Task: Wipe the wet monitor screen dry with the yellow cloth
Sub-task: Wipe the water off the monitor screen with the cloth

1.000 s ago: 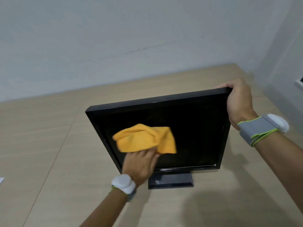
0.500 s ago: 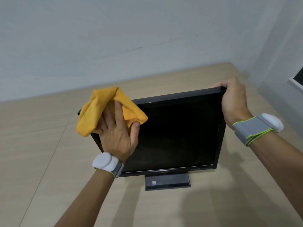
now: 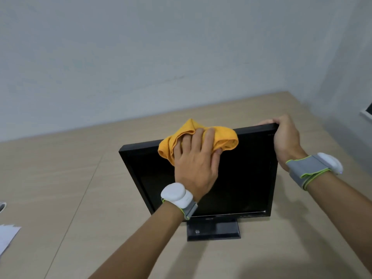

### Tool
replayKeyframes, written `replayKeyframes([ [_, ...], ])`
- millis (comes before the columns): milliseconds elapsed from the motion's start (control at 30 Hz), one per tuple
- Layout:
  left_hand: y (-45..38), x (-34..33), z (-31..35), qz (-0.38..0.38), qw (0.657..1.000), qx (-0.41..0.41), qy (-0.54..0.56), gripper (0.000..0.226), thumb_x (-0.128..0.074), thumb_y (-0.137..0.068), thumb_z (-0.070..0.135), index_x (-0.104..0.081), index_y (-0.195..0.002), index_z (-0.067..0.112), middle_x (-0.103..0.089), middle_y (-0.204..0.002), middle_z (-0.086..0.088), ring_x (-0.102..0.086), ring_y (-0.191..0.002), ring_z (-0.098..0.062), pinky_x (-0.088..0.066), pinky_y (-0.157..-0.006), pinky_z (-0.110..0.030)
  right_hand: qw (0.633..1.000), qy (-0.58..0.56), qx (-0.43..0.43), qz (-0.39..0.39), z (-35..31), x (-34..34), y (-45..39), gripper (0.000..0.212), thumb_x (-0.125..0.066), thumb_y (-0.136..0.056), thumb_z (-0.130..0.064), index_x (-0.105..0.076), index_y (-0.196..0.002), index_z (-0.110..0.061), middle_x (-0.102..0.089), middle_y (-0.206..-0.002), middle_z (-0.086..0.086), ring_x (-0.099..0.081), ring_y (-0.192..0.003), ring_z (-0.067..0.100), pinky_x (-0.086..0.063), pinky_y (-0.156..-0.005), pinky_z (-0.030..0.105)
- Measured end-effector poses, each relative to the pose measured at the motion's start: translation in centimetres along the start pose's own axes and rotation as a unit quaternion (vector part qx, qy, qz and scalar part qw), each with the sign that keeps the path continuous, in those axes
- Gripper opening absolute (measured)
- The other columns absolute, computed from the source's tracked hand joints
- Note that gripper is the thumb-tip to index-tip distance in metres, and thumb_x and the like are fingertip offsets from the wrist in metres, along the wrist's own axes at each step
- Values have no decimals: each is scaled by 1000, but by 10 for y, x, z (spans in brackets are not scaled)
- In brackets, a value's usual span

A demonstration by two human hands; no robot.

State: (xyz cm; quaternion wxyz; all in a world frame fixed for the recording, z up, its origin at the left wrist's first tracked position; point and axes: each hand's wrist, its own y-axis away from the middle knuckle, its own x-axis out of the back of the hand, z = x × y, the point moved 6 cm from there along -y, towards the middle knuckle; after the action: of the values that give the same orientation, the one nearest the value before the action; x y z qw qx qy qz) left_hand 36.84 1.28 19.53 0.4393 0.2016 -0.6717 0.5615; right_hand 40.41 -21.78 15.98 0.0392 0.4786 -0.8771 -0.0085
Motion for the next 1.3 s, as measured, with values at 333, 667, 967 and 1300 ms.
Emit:
replayKeyframes([
  [333,-25,61,-38,-165,884,142,414,34,-55,-94,37,-63,-121,18,-66,-116,5,-60,-108,-11,-45,-95,-27,967,146,203,42,-80,-5,42,28,-52,-87,-27,-74,-100,-16,-72,-99,2,-62,-95,17,-44,-86,29],
  [667,-59,81,-136,-138,853,306,399,21,-57,-89,21,-69,-94,5,-72,-98,-14,-65,-87,-29,-55,-83,-40,823,415,376,-99,-101,-134,137,28,-44,-98,-28,-66,-101,-11,-65,-101,6,-55,-98,27,-40,-85,37],
  [967,-62,14,-150,-323,889,165,280,45,-40,-101,40,-70,-92,7,-70,-102,-16,-64,-93,-30,-49,-86,-36,726,494,478,-2,-60,-167,151,46,-36,-105,-44,-66,-89,-13,-60,-79,6,-53,-74,28,-41,-72,41],
  [1300,-47,-7,-158,-349,927,84,112,77,-18,-91,71,-66,-75,12,-67,-94,-13,-62,-88,-32,-43,-83,-38,611,563,556,-23,-43,-81,110,46,-37,-106,-43,-60,-127,-9,-64,-111,10,-59,-92,31,-46,-81,43],
])
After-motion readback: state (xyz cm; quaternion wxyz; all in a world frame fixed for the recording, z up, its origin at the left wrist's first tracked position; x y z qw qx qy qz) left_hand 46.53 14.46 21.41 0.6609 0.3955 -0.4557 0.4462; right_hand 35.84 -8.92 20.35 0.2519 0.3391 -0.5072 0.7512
